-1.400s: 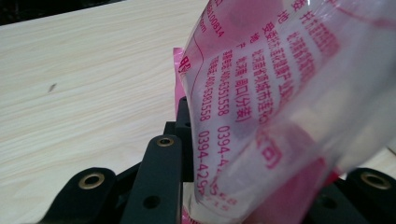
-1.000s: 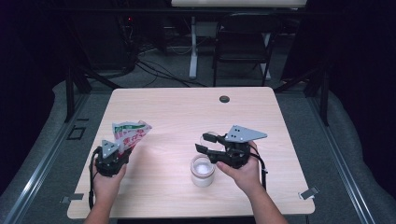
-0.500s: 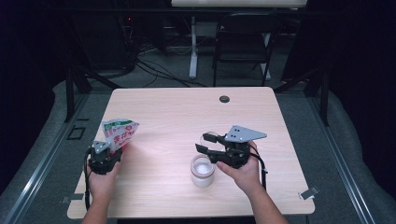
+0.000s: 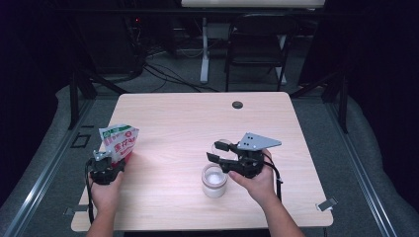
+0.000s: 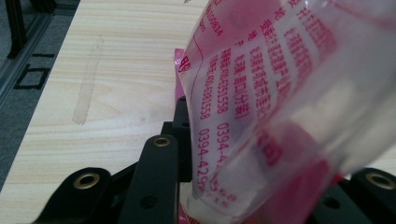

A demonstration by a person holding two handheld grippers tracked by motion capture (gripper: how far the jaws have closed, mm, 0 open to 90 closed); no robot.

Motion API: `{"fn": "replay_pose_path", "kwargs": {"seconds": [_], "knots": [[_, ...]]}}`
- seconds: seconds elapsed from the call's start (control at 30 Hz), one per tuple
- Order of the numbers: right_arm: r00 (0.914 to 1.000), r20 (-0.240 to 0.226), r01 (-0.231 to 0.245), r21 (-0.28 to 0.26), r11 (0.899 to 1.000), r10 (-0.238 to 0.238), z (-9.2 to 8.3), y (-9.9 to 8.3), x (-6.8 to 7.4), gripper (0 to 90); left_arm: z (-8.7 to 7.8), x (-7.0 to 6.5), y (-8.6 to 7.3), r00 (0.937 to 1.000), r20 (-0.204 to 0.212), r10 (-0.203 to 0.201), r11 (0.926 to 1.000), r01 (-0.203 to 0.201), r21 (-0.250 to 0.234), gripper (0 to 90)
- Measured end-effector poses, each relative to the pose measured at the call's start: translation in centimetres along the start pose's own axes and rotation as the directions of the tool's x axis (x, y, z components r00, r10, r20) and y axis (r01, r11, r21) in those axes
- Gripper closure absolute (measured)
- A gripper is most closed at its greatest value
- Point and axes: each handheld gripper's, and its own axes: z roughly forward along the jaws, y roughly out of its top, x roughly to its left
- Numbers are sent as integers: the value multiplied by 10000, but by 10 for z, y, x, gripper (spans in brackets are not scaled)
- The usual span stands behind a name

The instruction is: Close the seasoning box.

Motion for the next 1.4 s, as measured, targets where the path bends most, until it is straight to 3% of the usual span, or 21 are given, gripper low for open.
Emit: {"fn": "replay_pose_path", "kwargs": {"seconds": [0.37, 0.6, 0.73, 1.4], "knots": [[10000, -8, -4, 105, 9999, 4, 1, -1, -1, 524, 1, -4, 0, 9999, -36, 133, 9999, -133, 42, 572], [10000, 31, 9, 120, 9999, -10, 1, -1, -2, 520, 0, -9, 0, 9987, -319, 405, 9991, -409, -93, 377], [10000, 39, 10, 99, 10000, -11, 1, -1, -2, 518, -1, -10, 0, 9992, -124, 378, 9992, -379, -111, 367], [9999, 110, 47, 50, 10000, -47, 0, -1, -2, 512, -10, -16, 2, 9992, -47, 392, 9983, -394, -423, 367]]}}
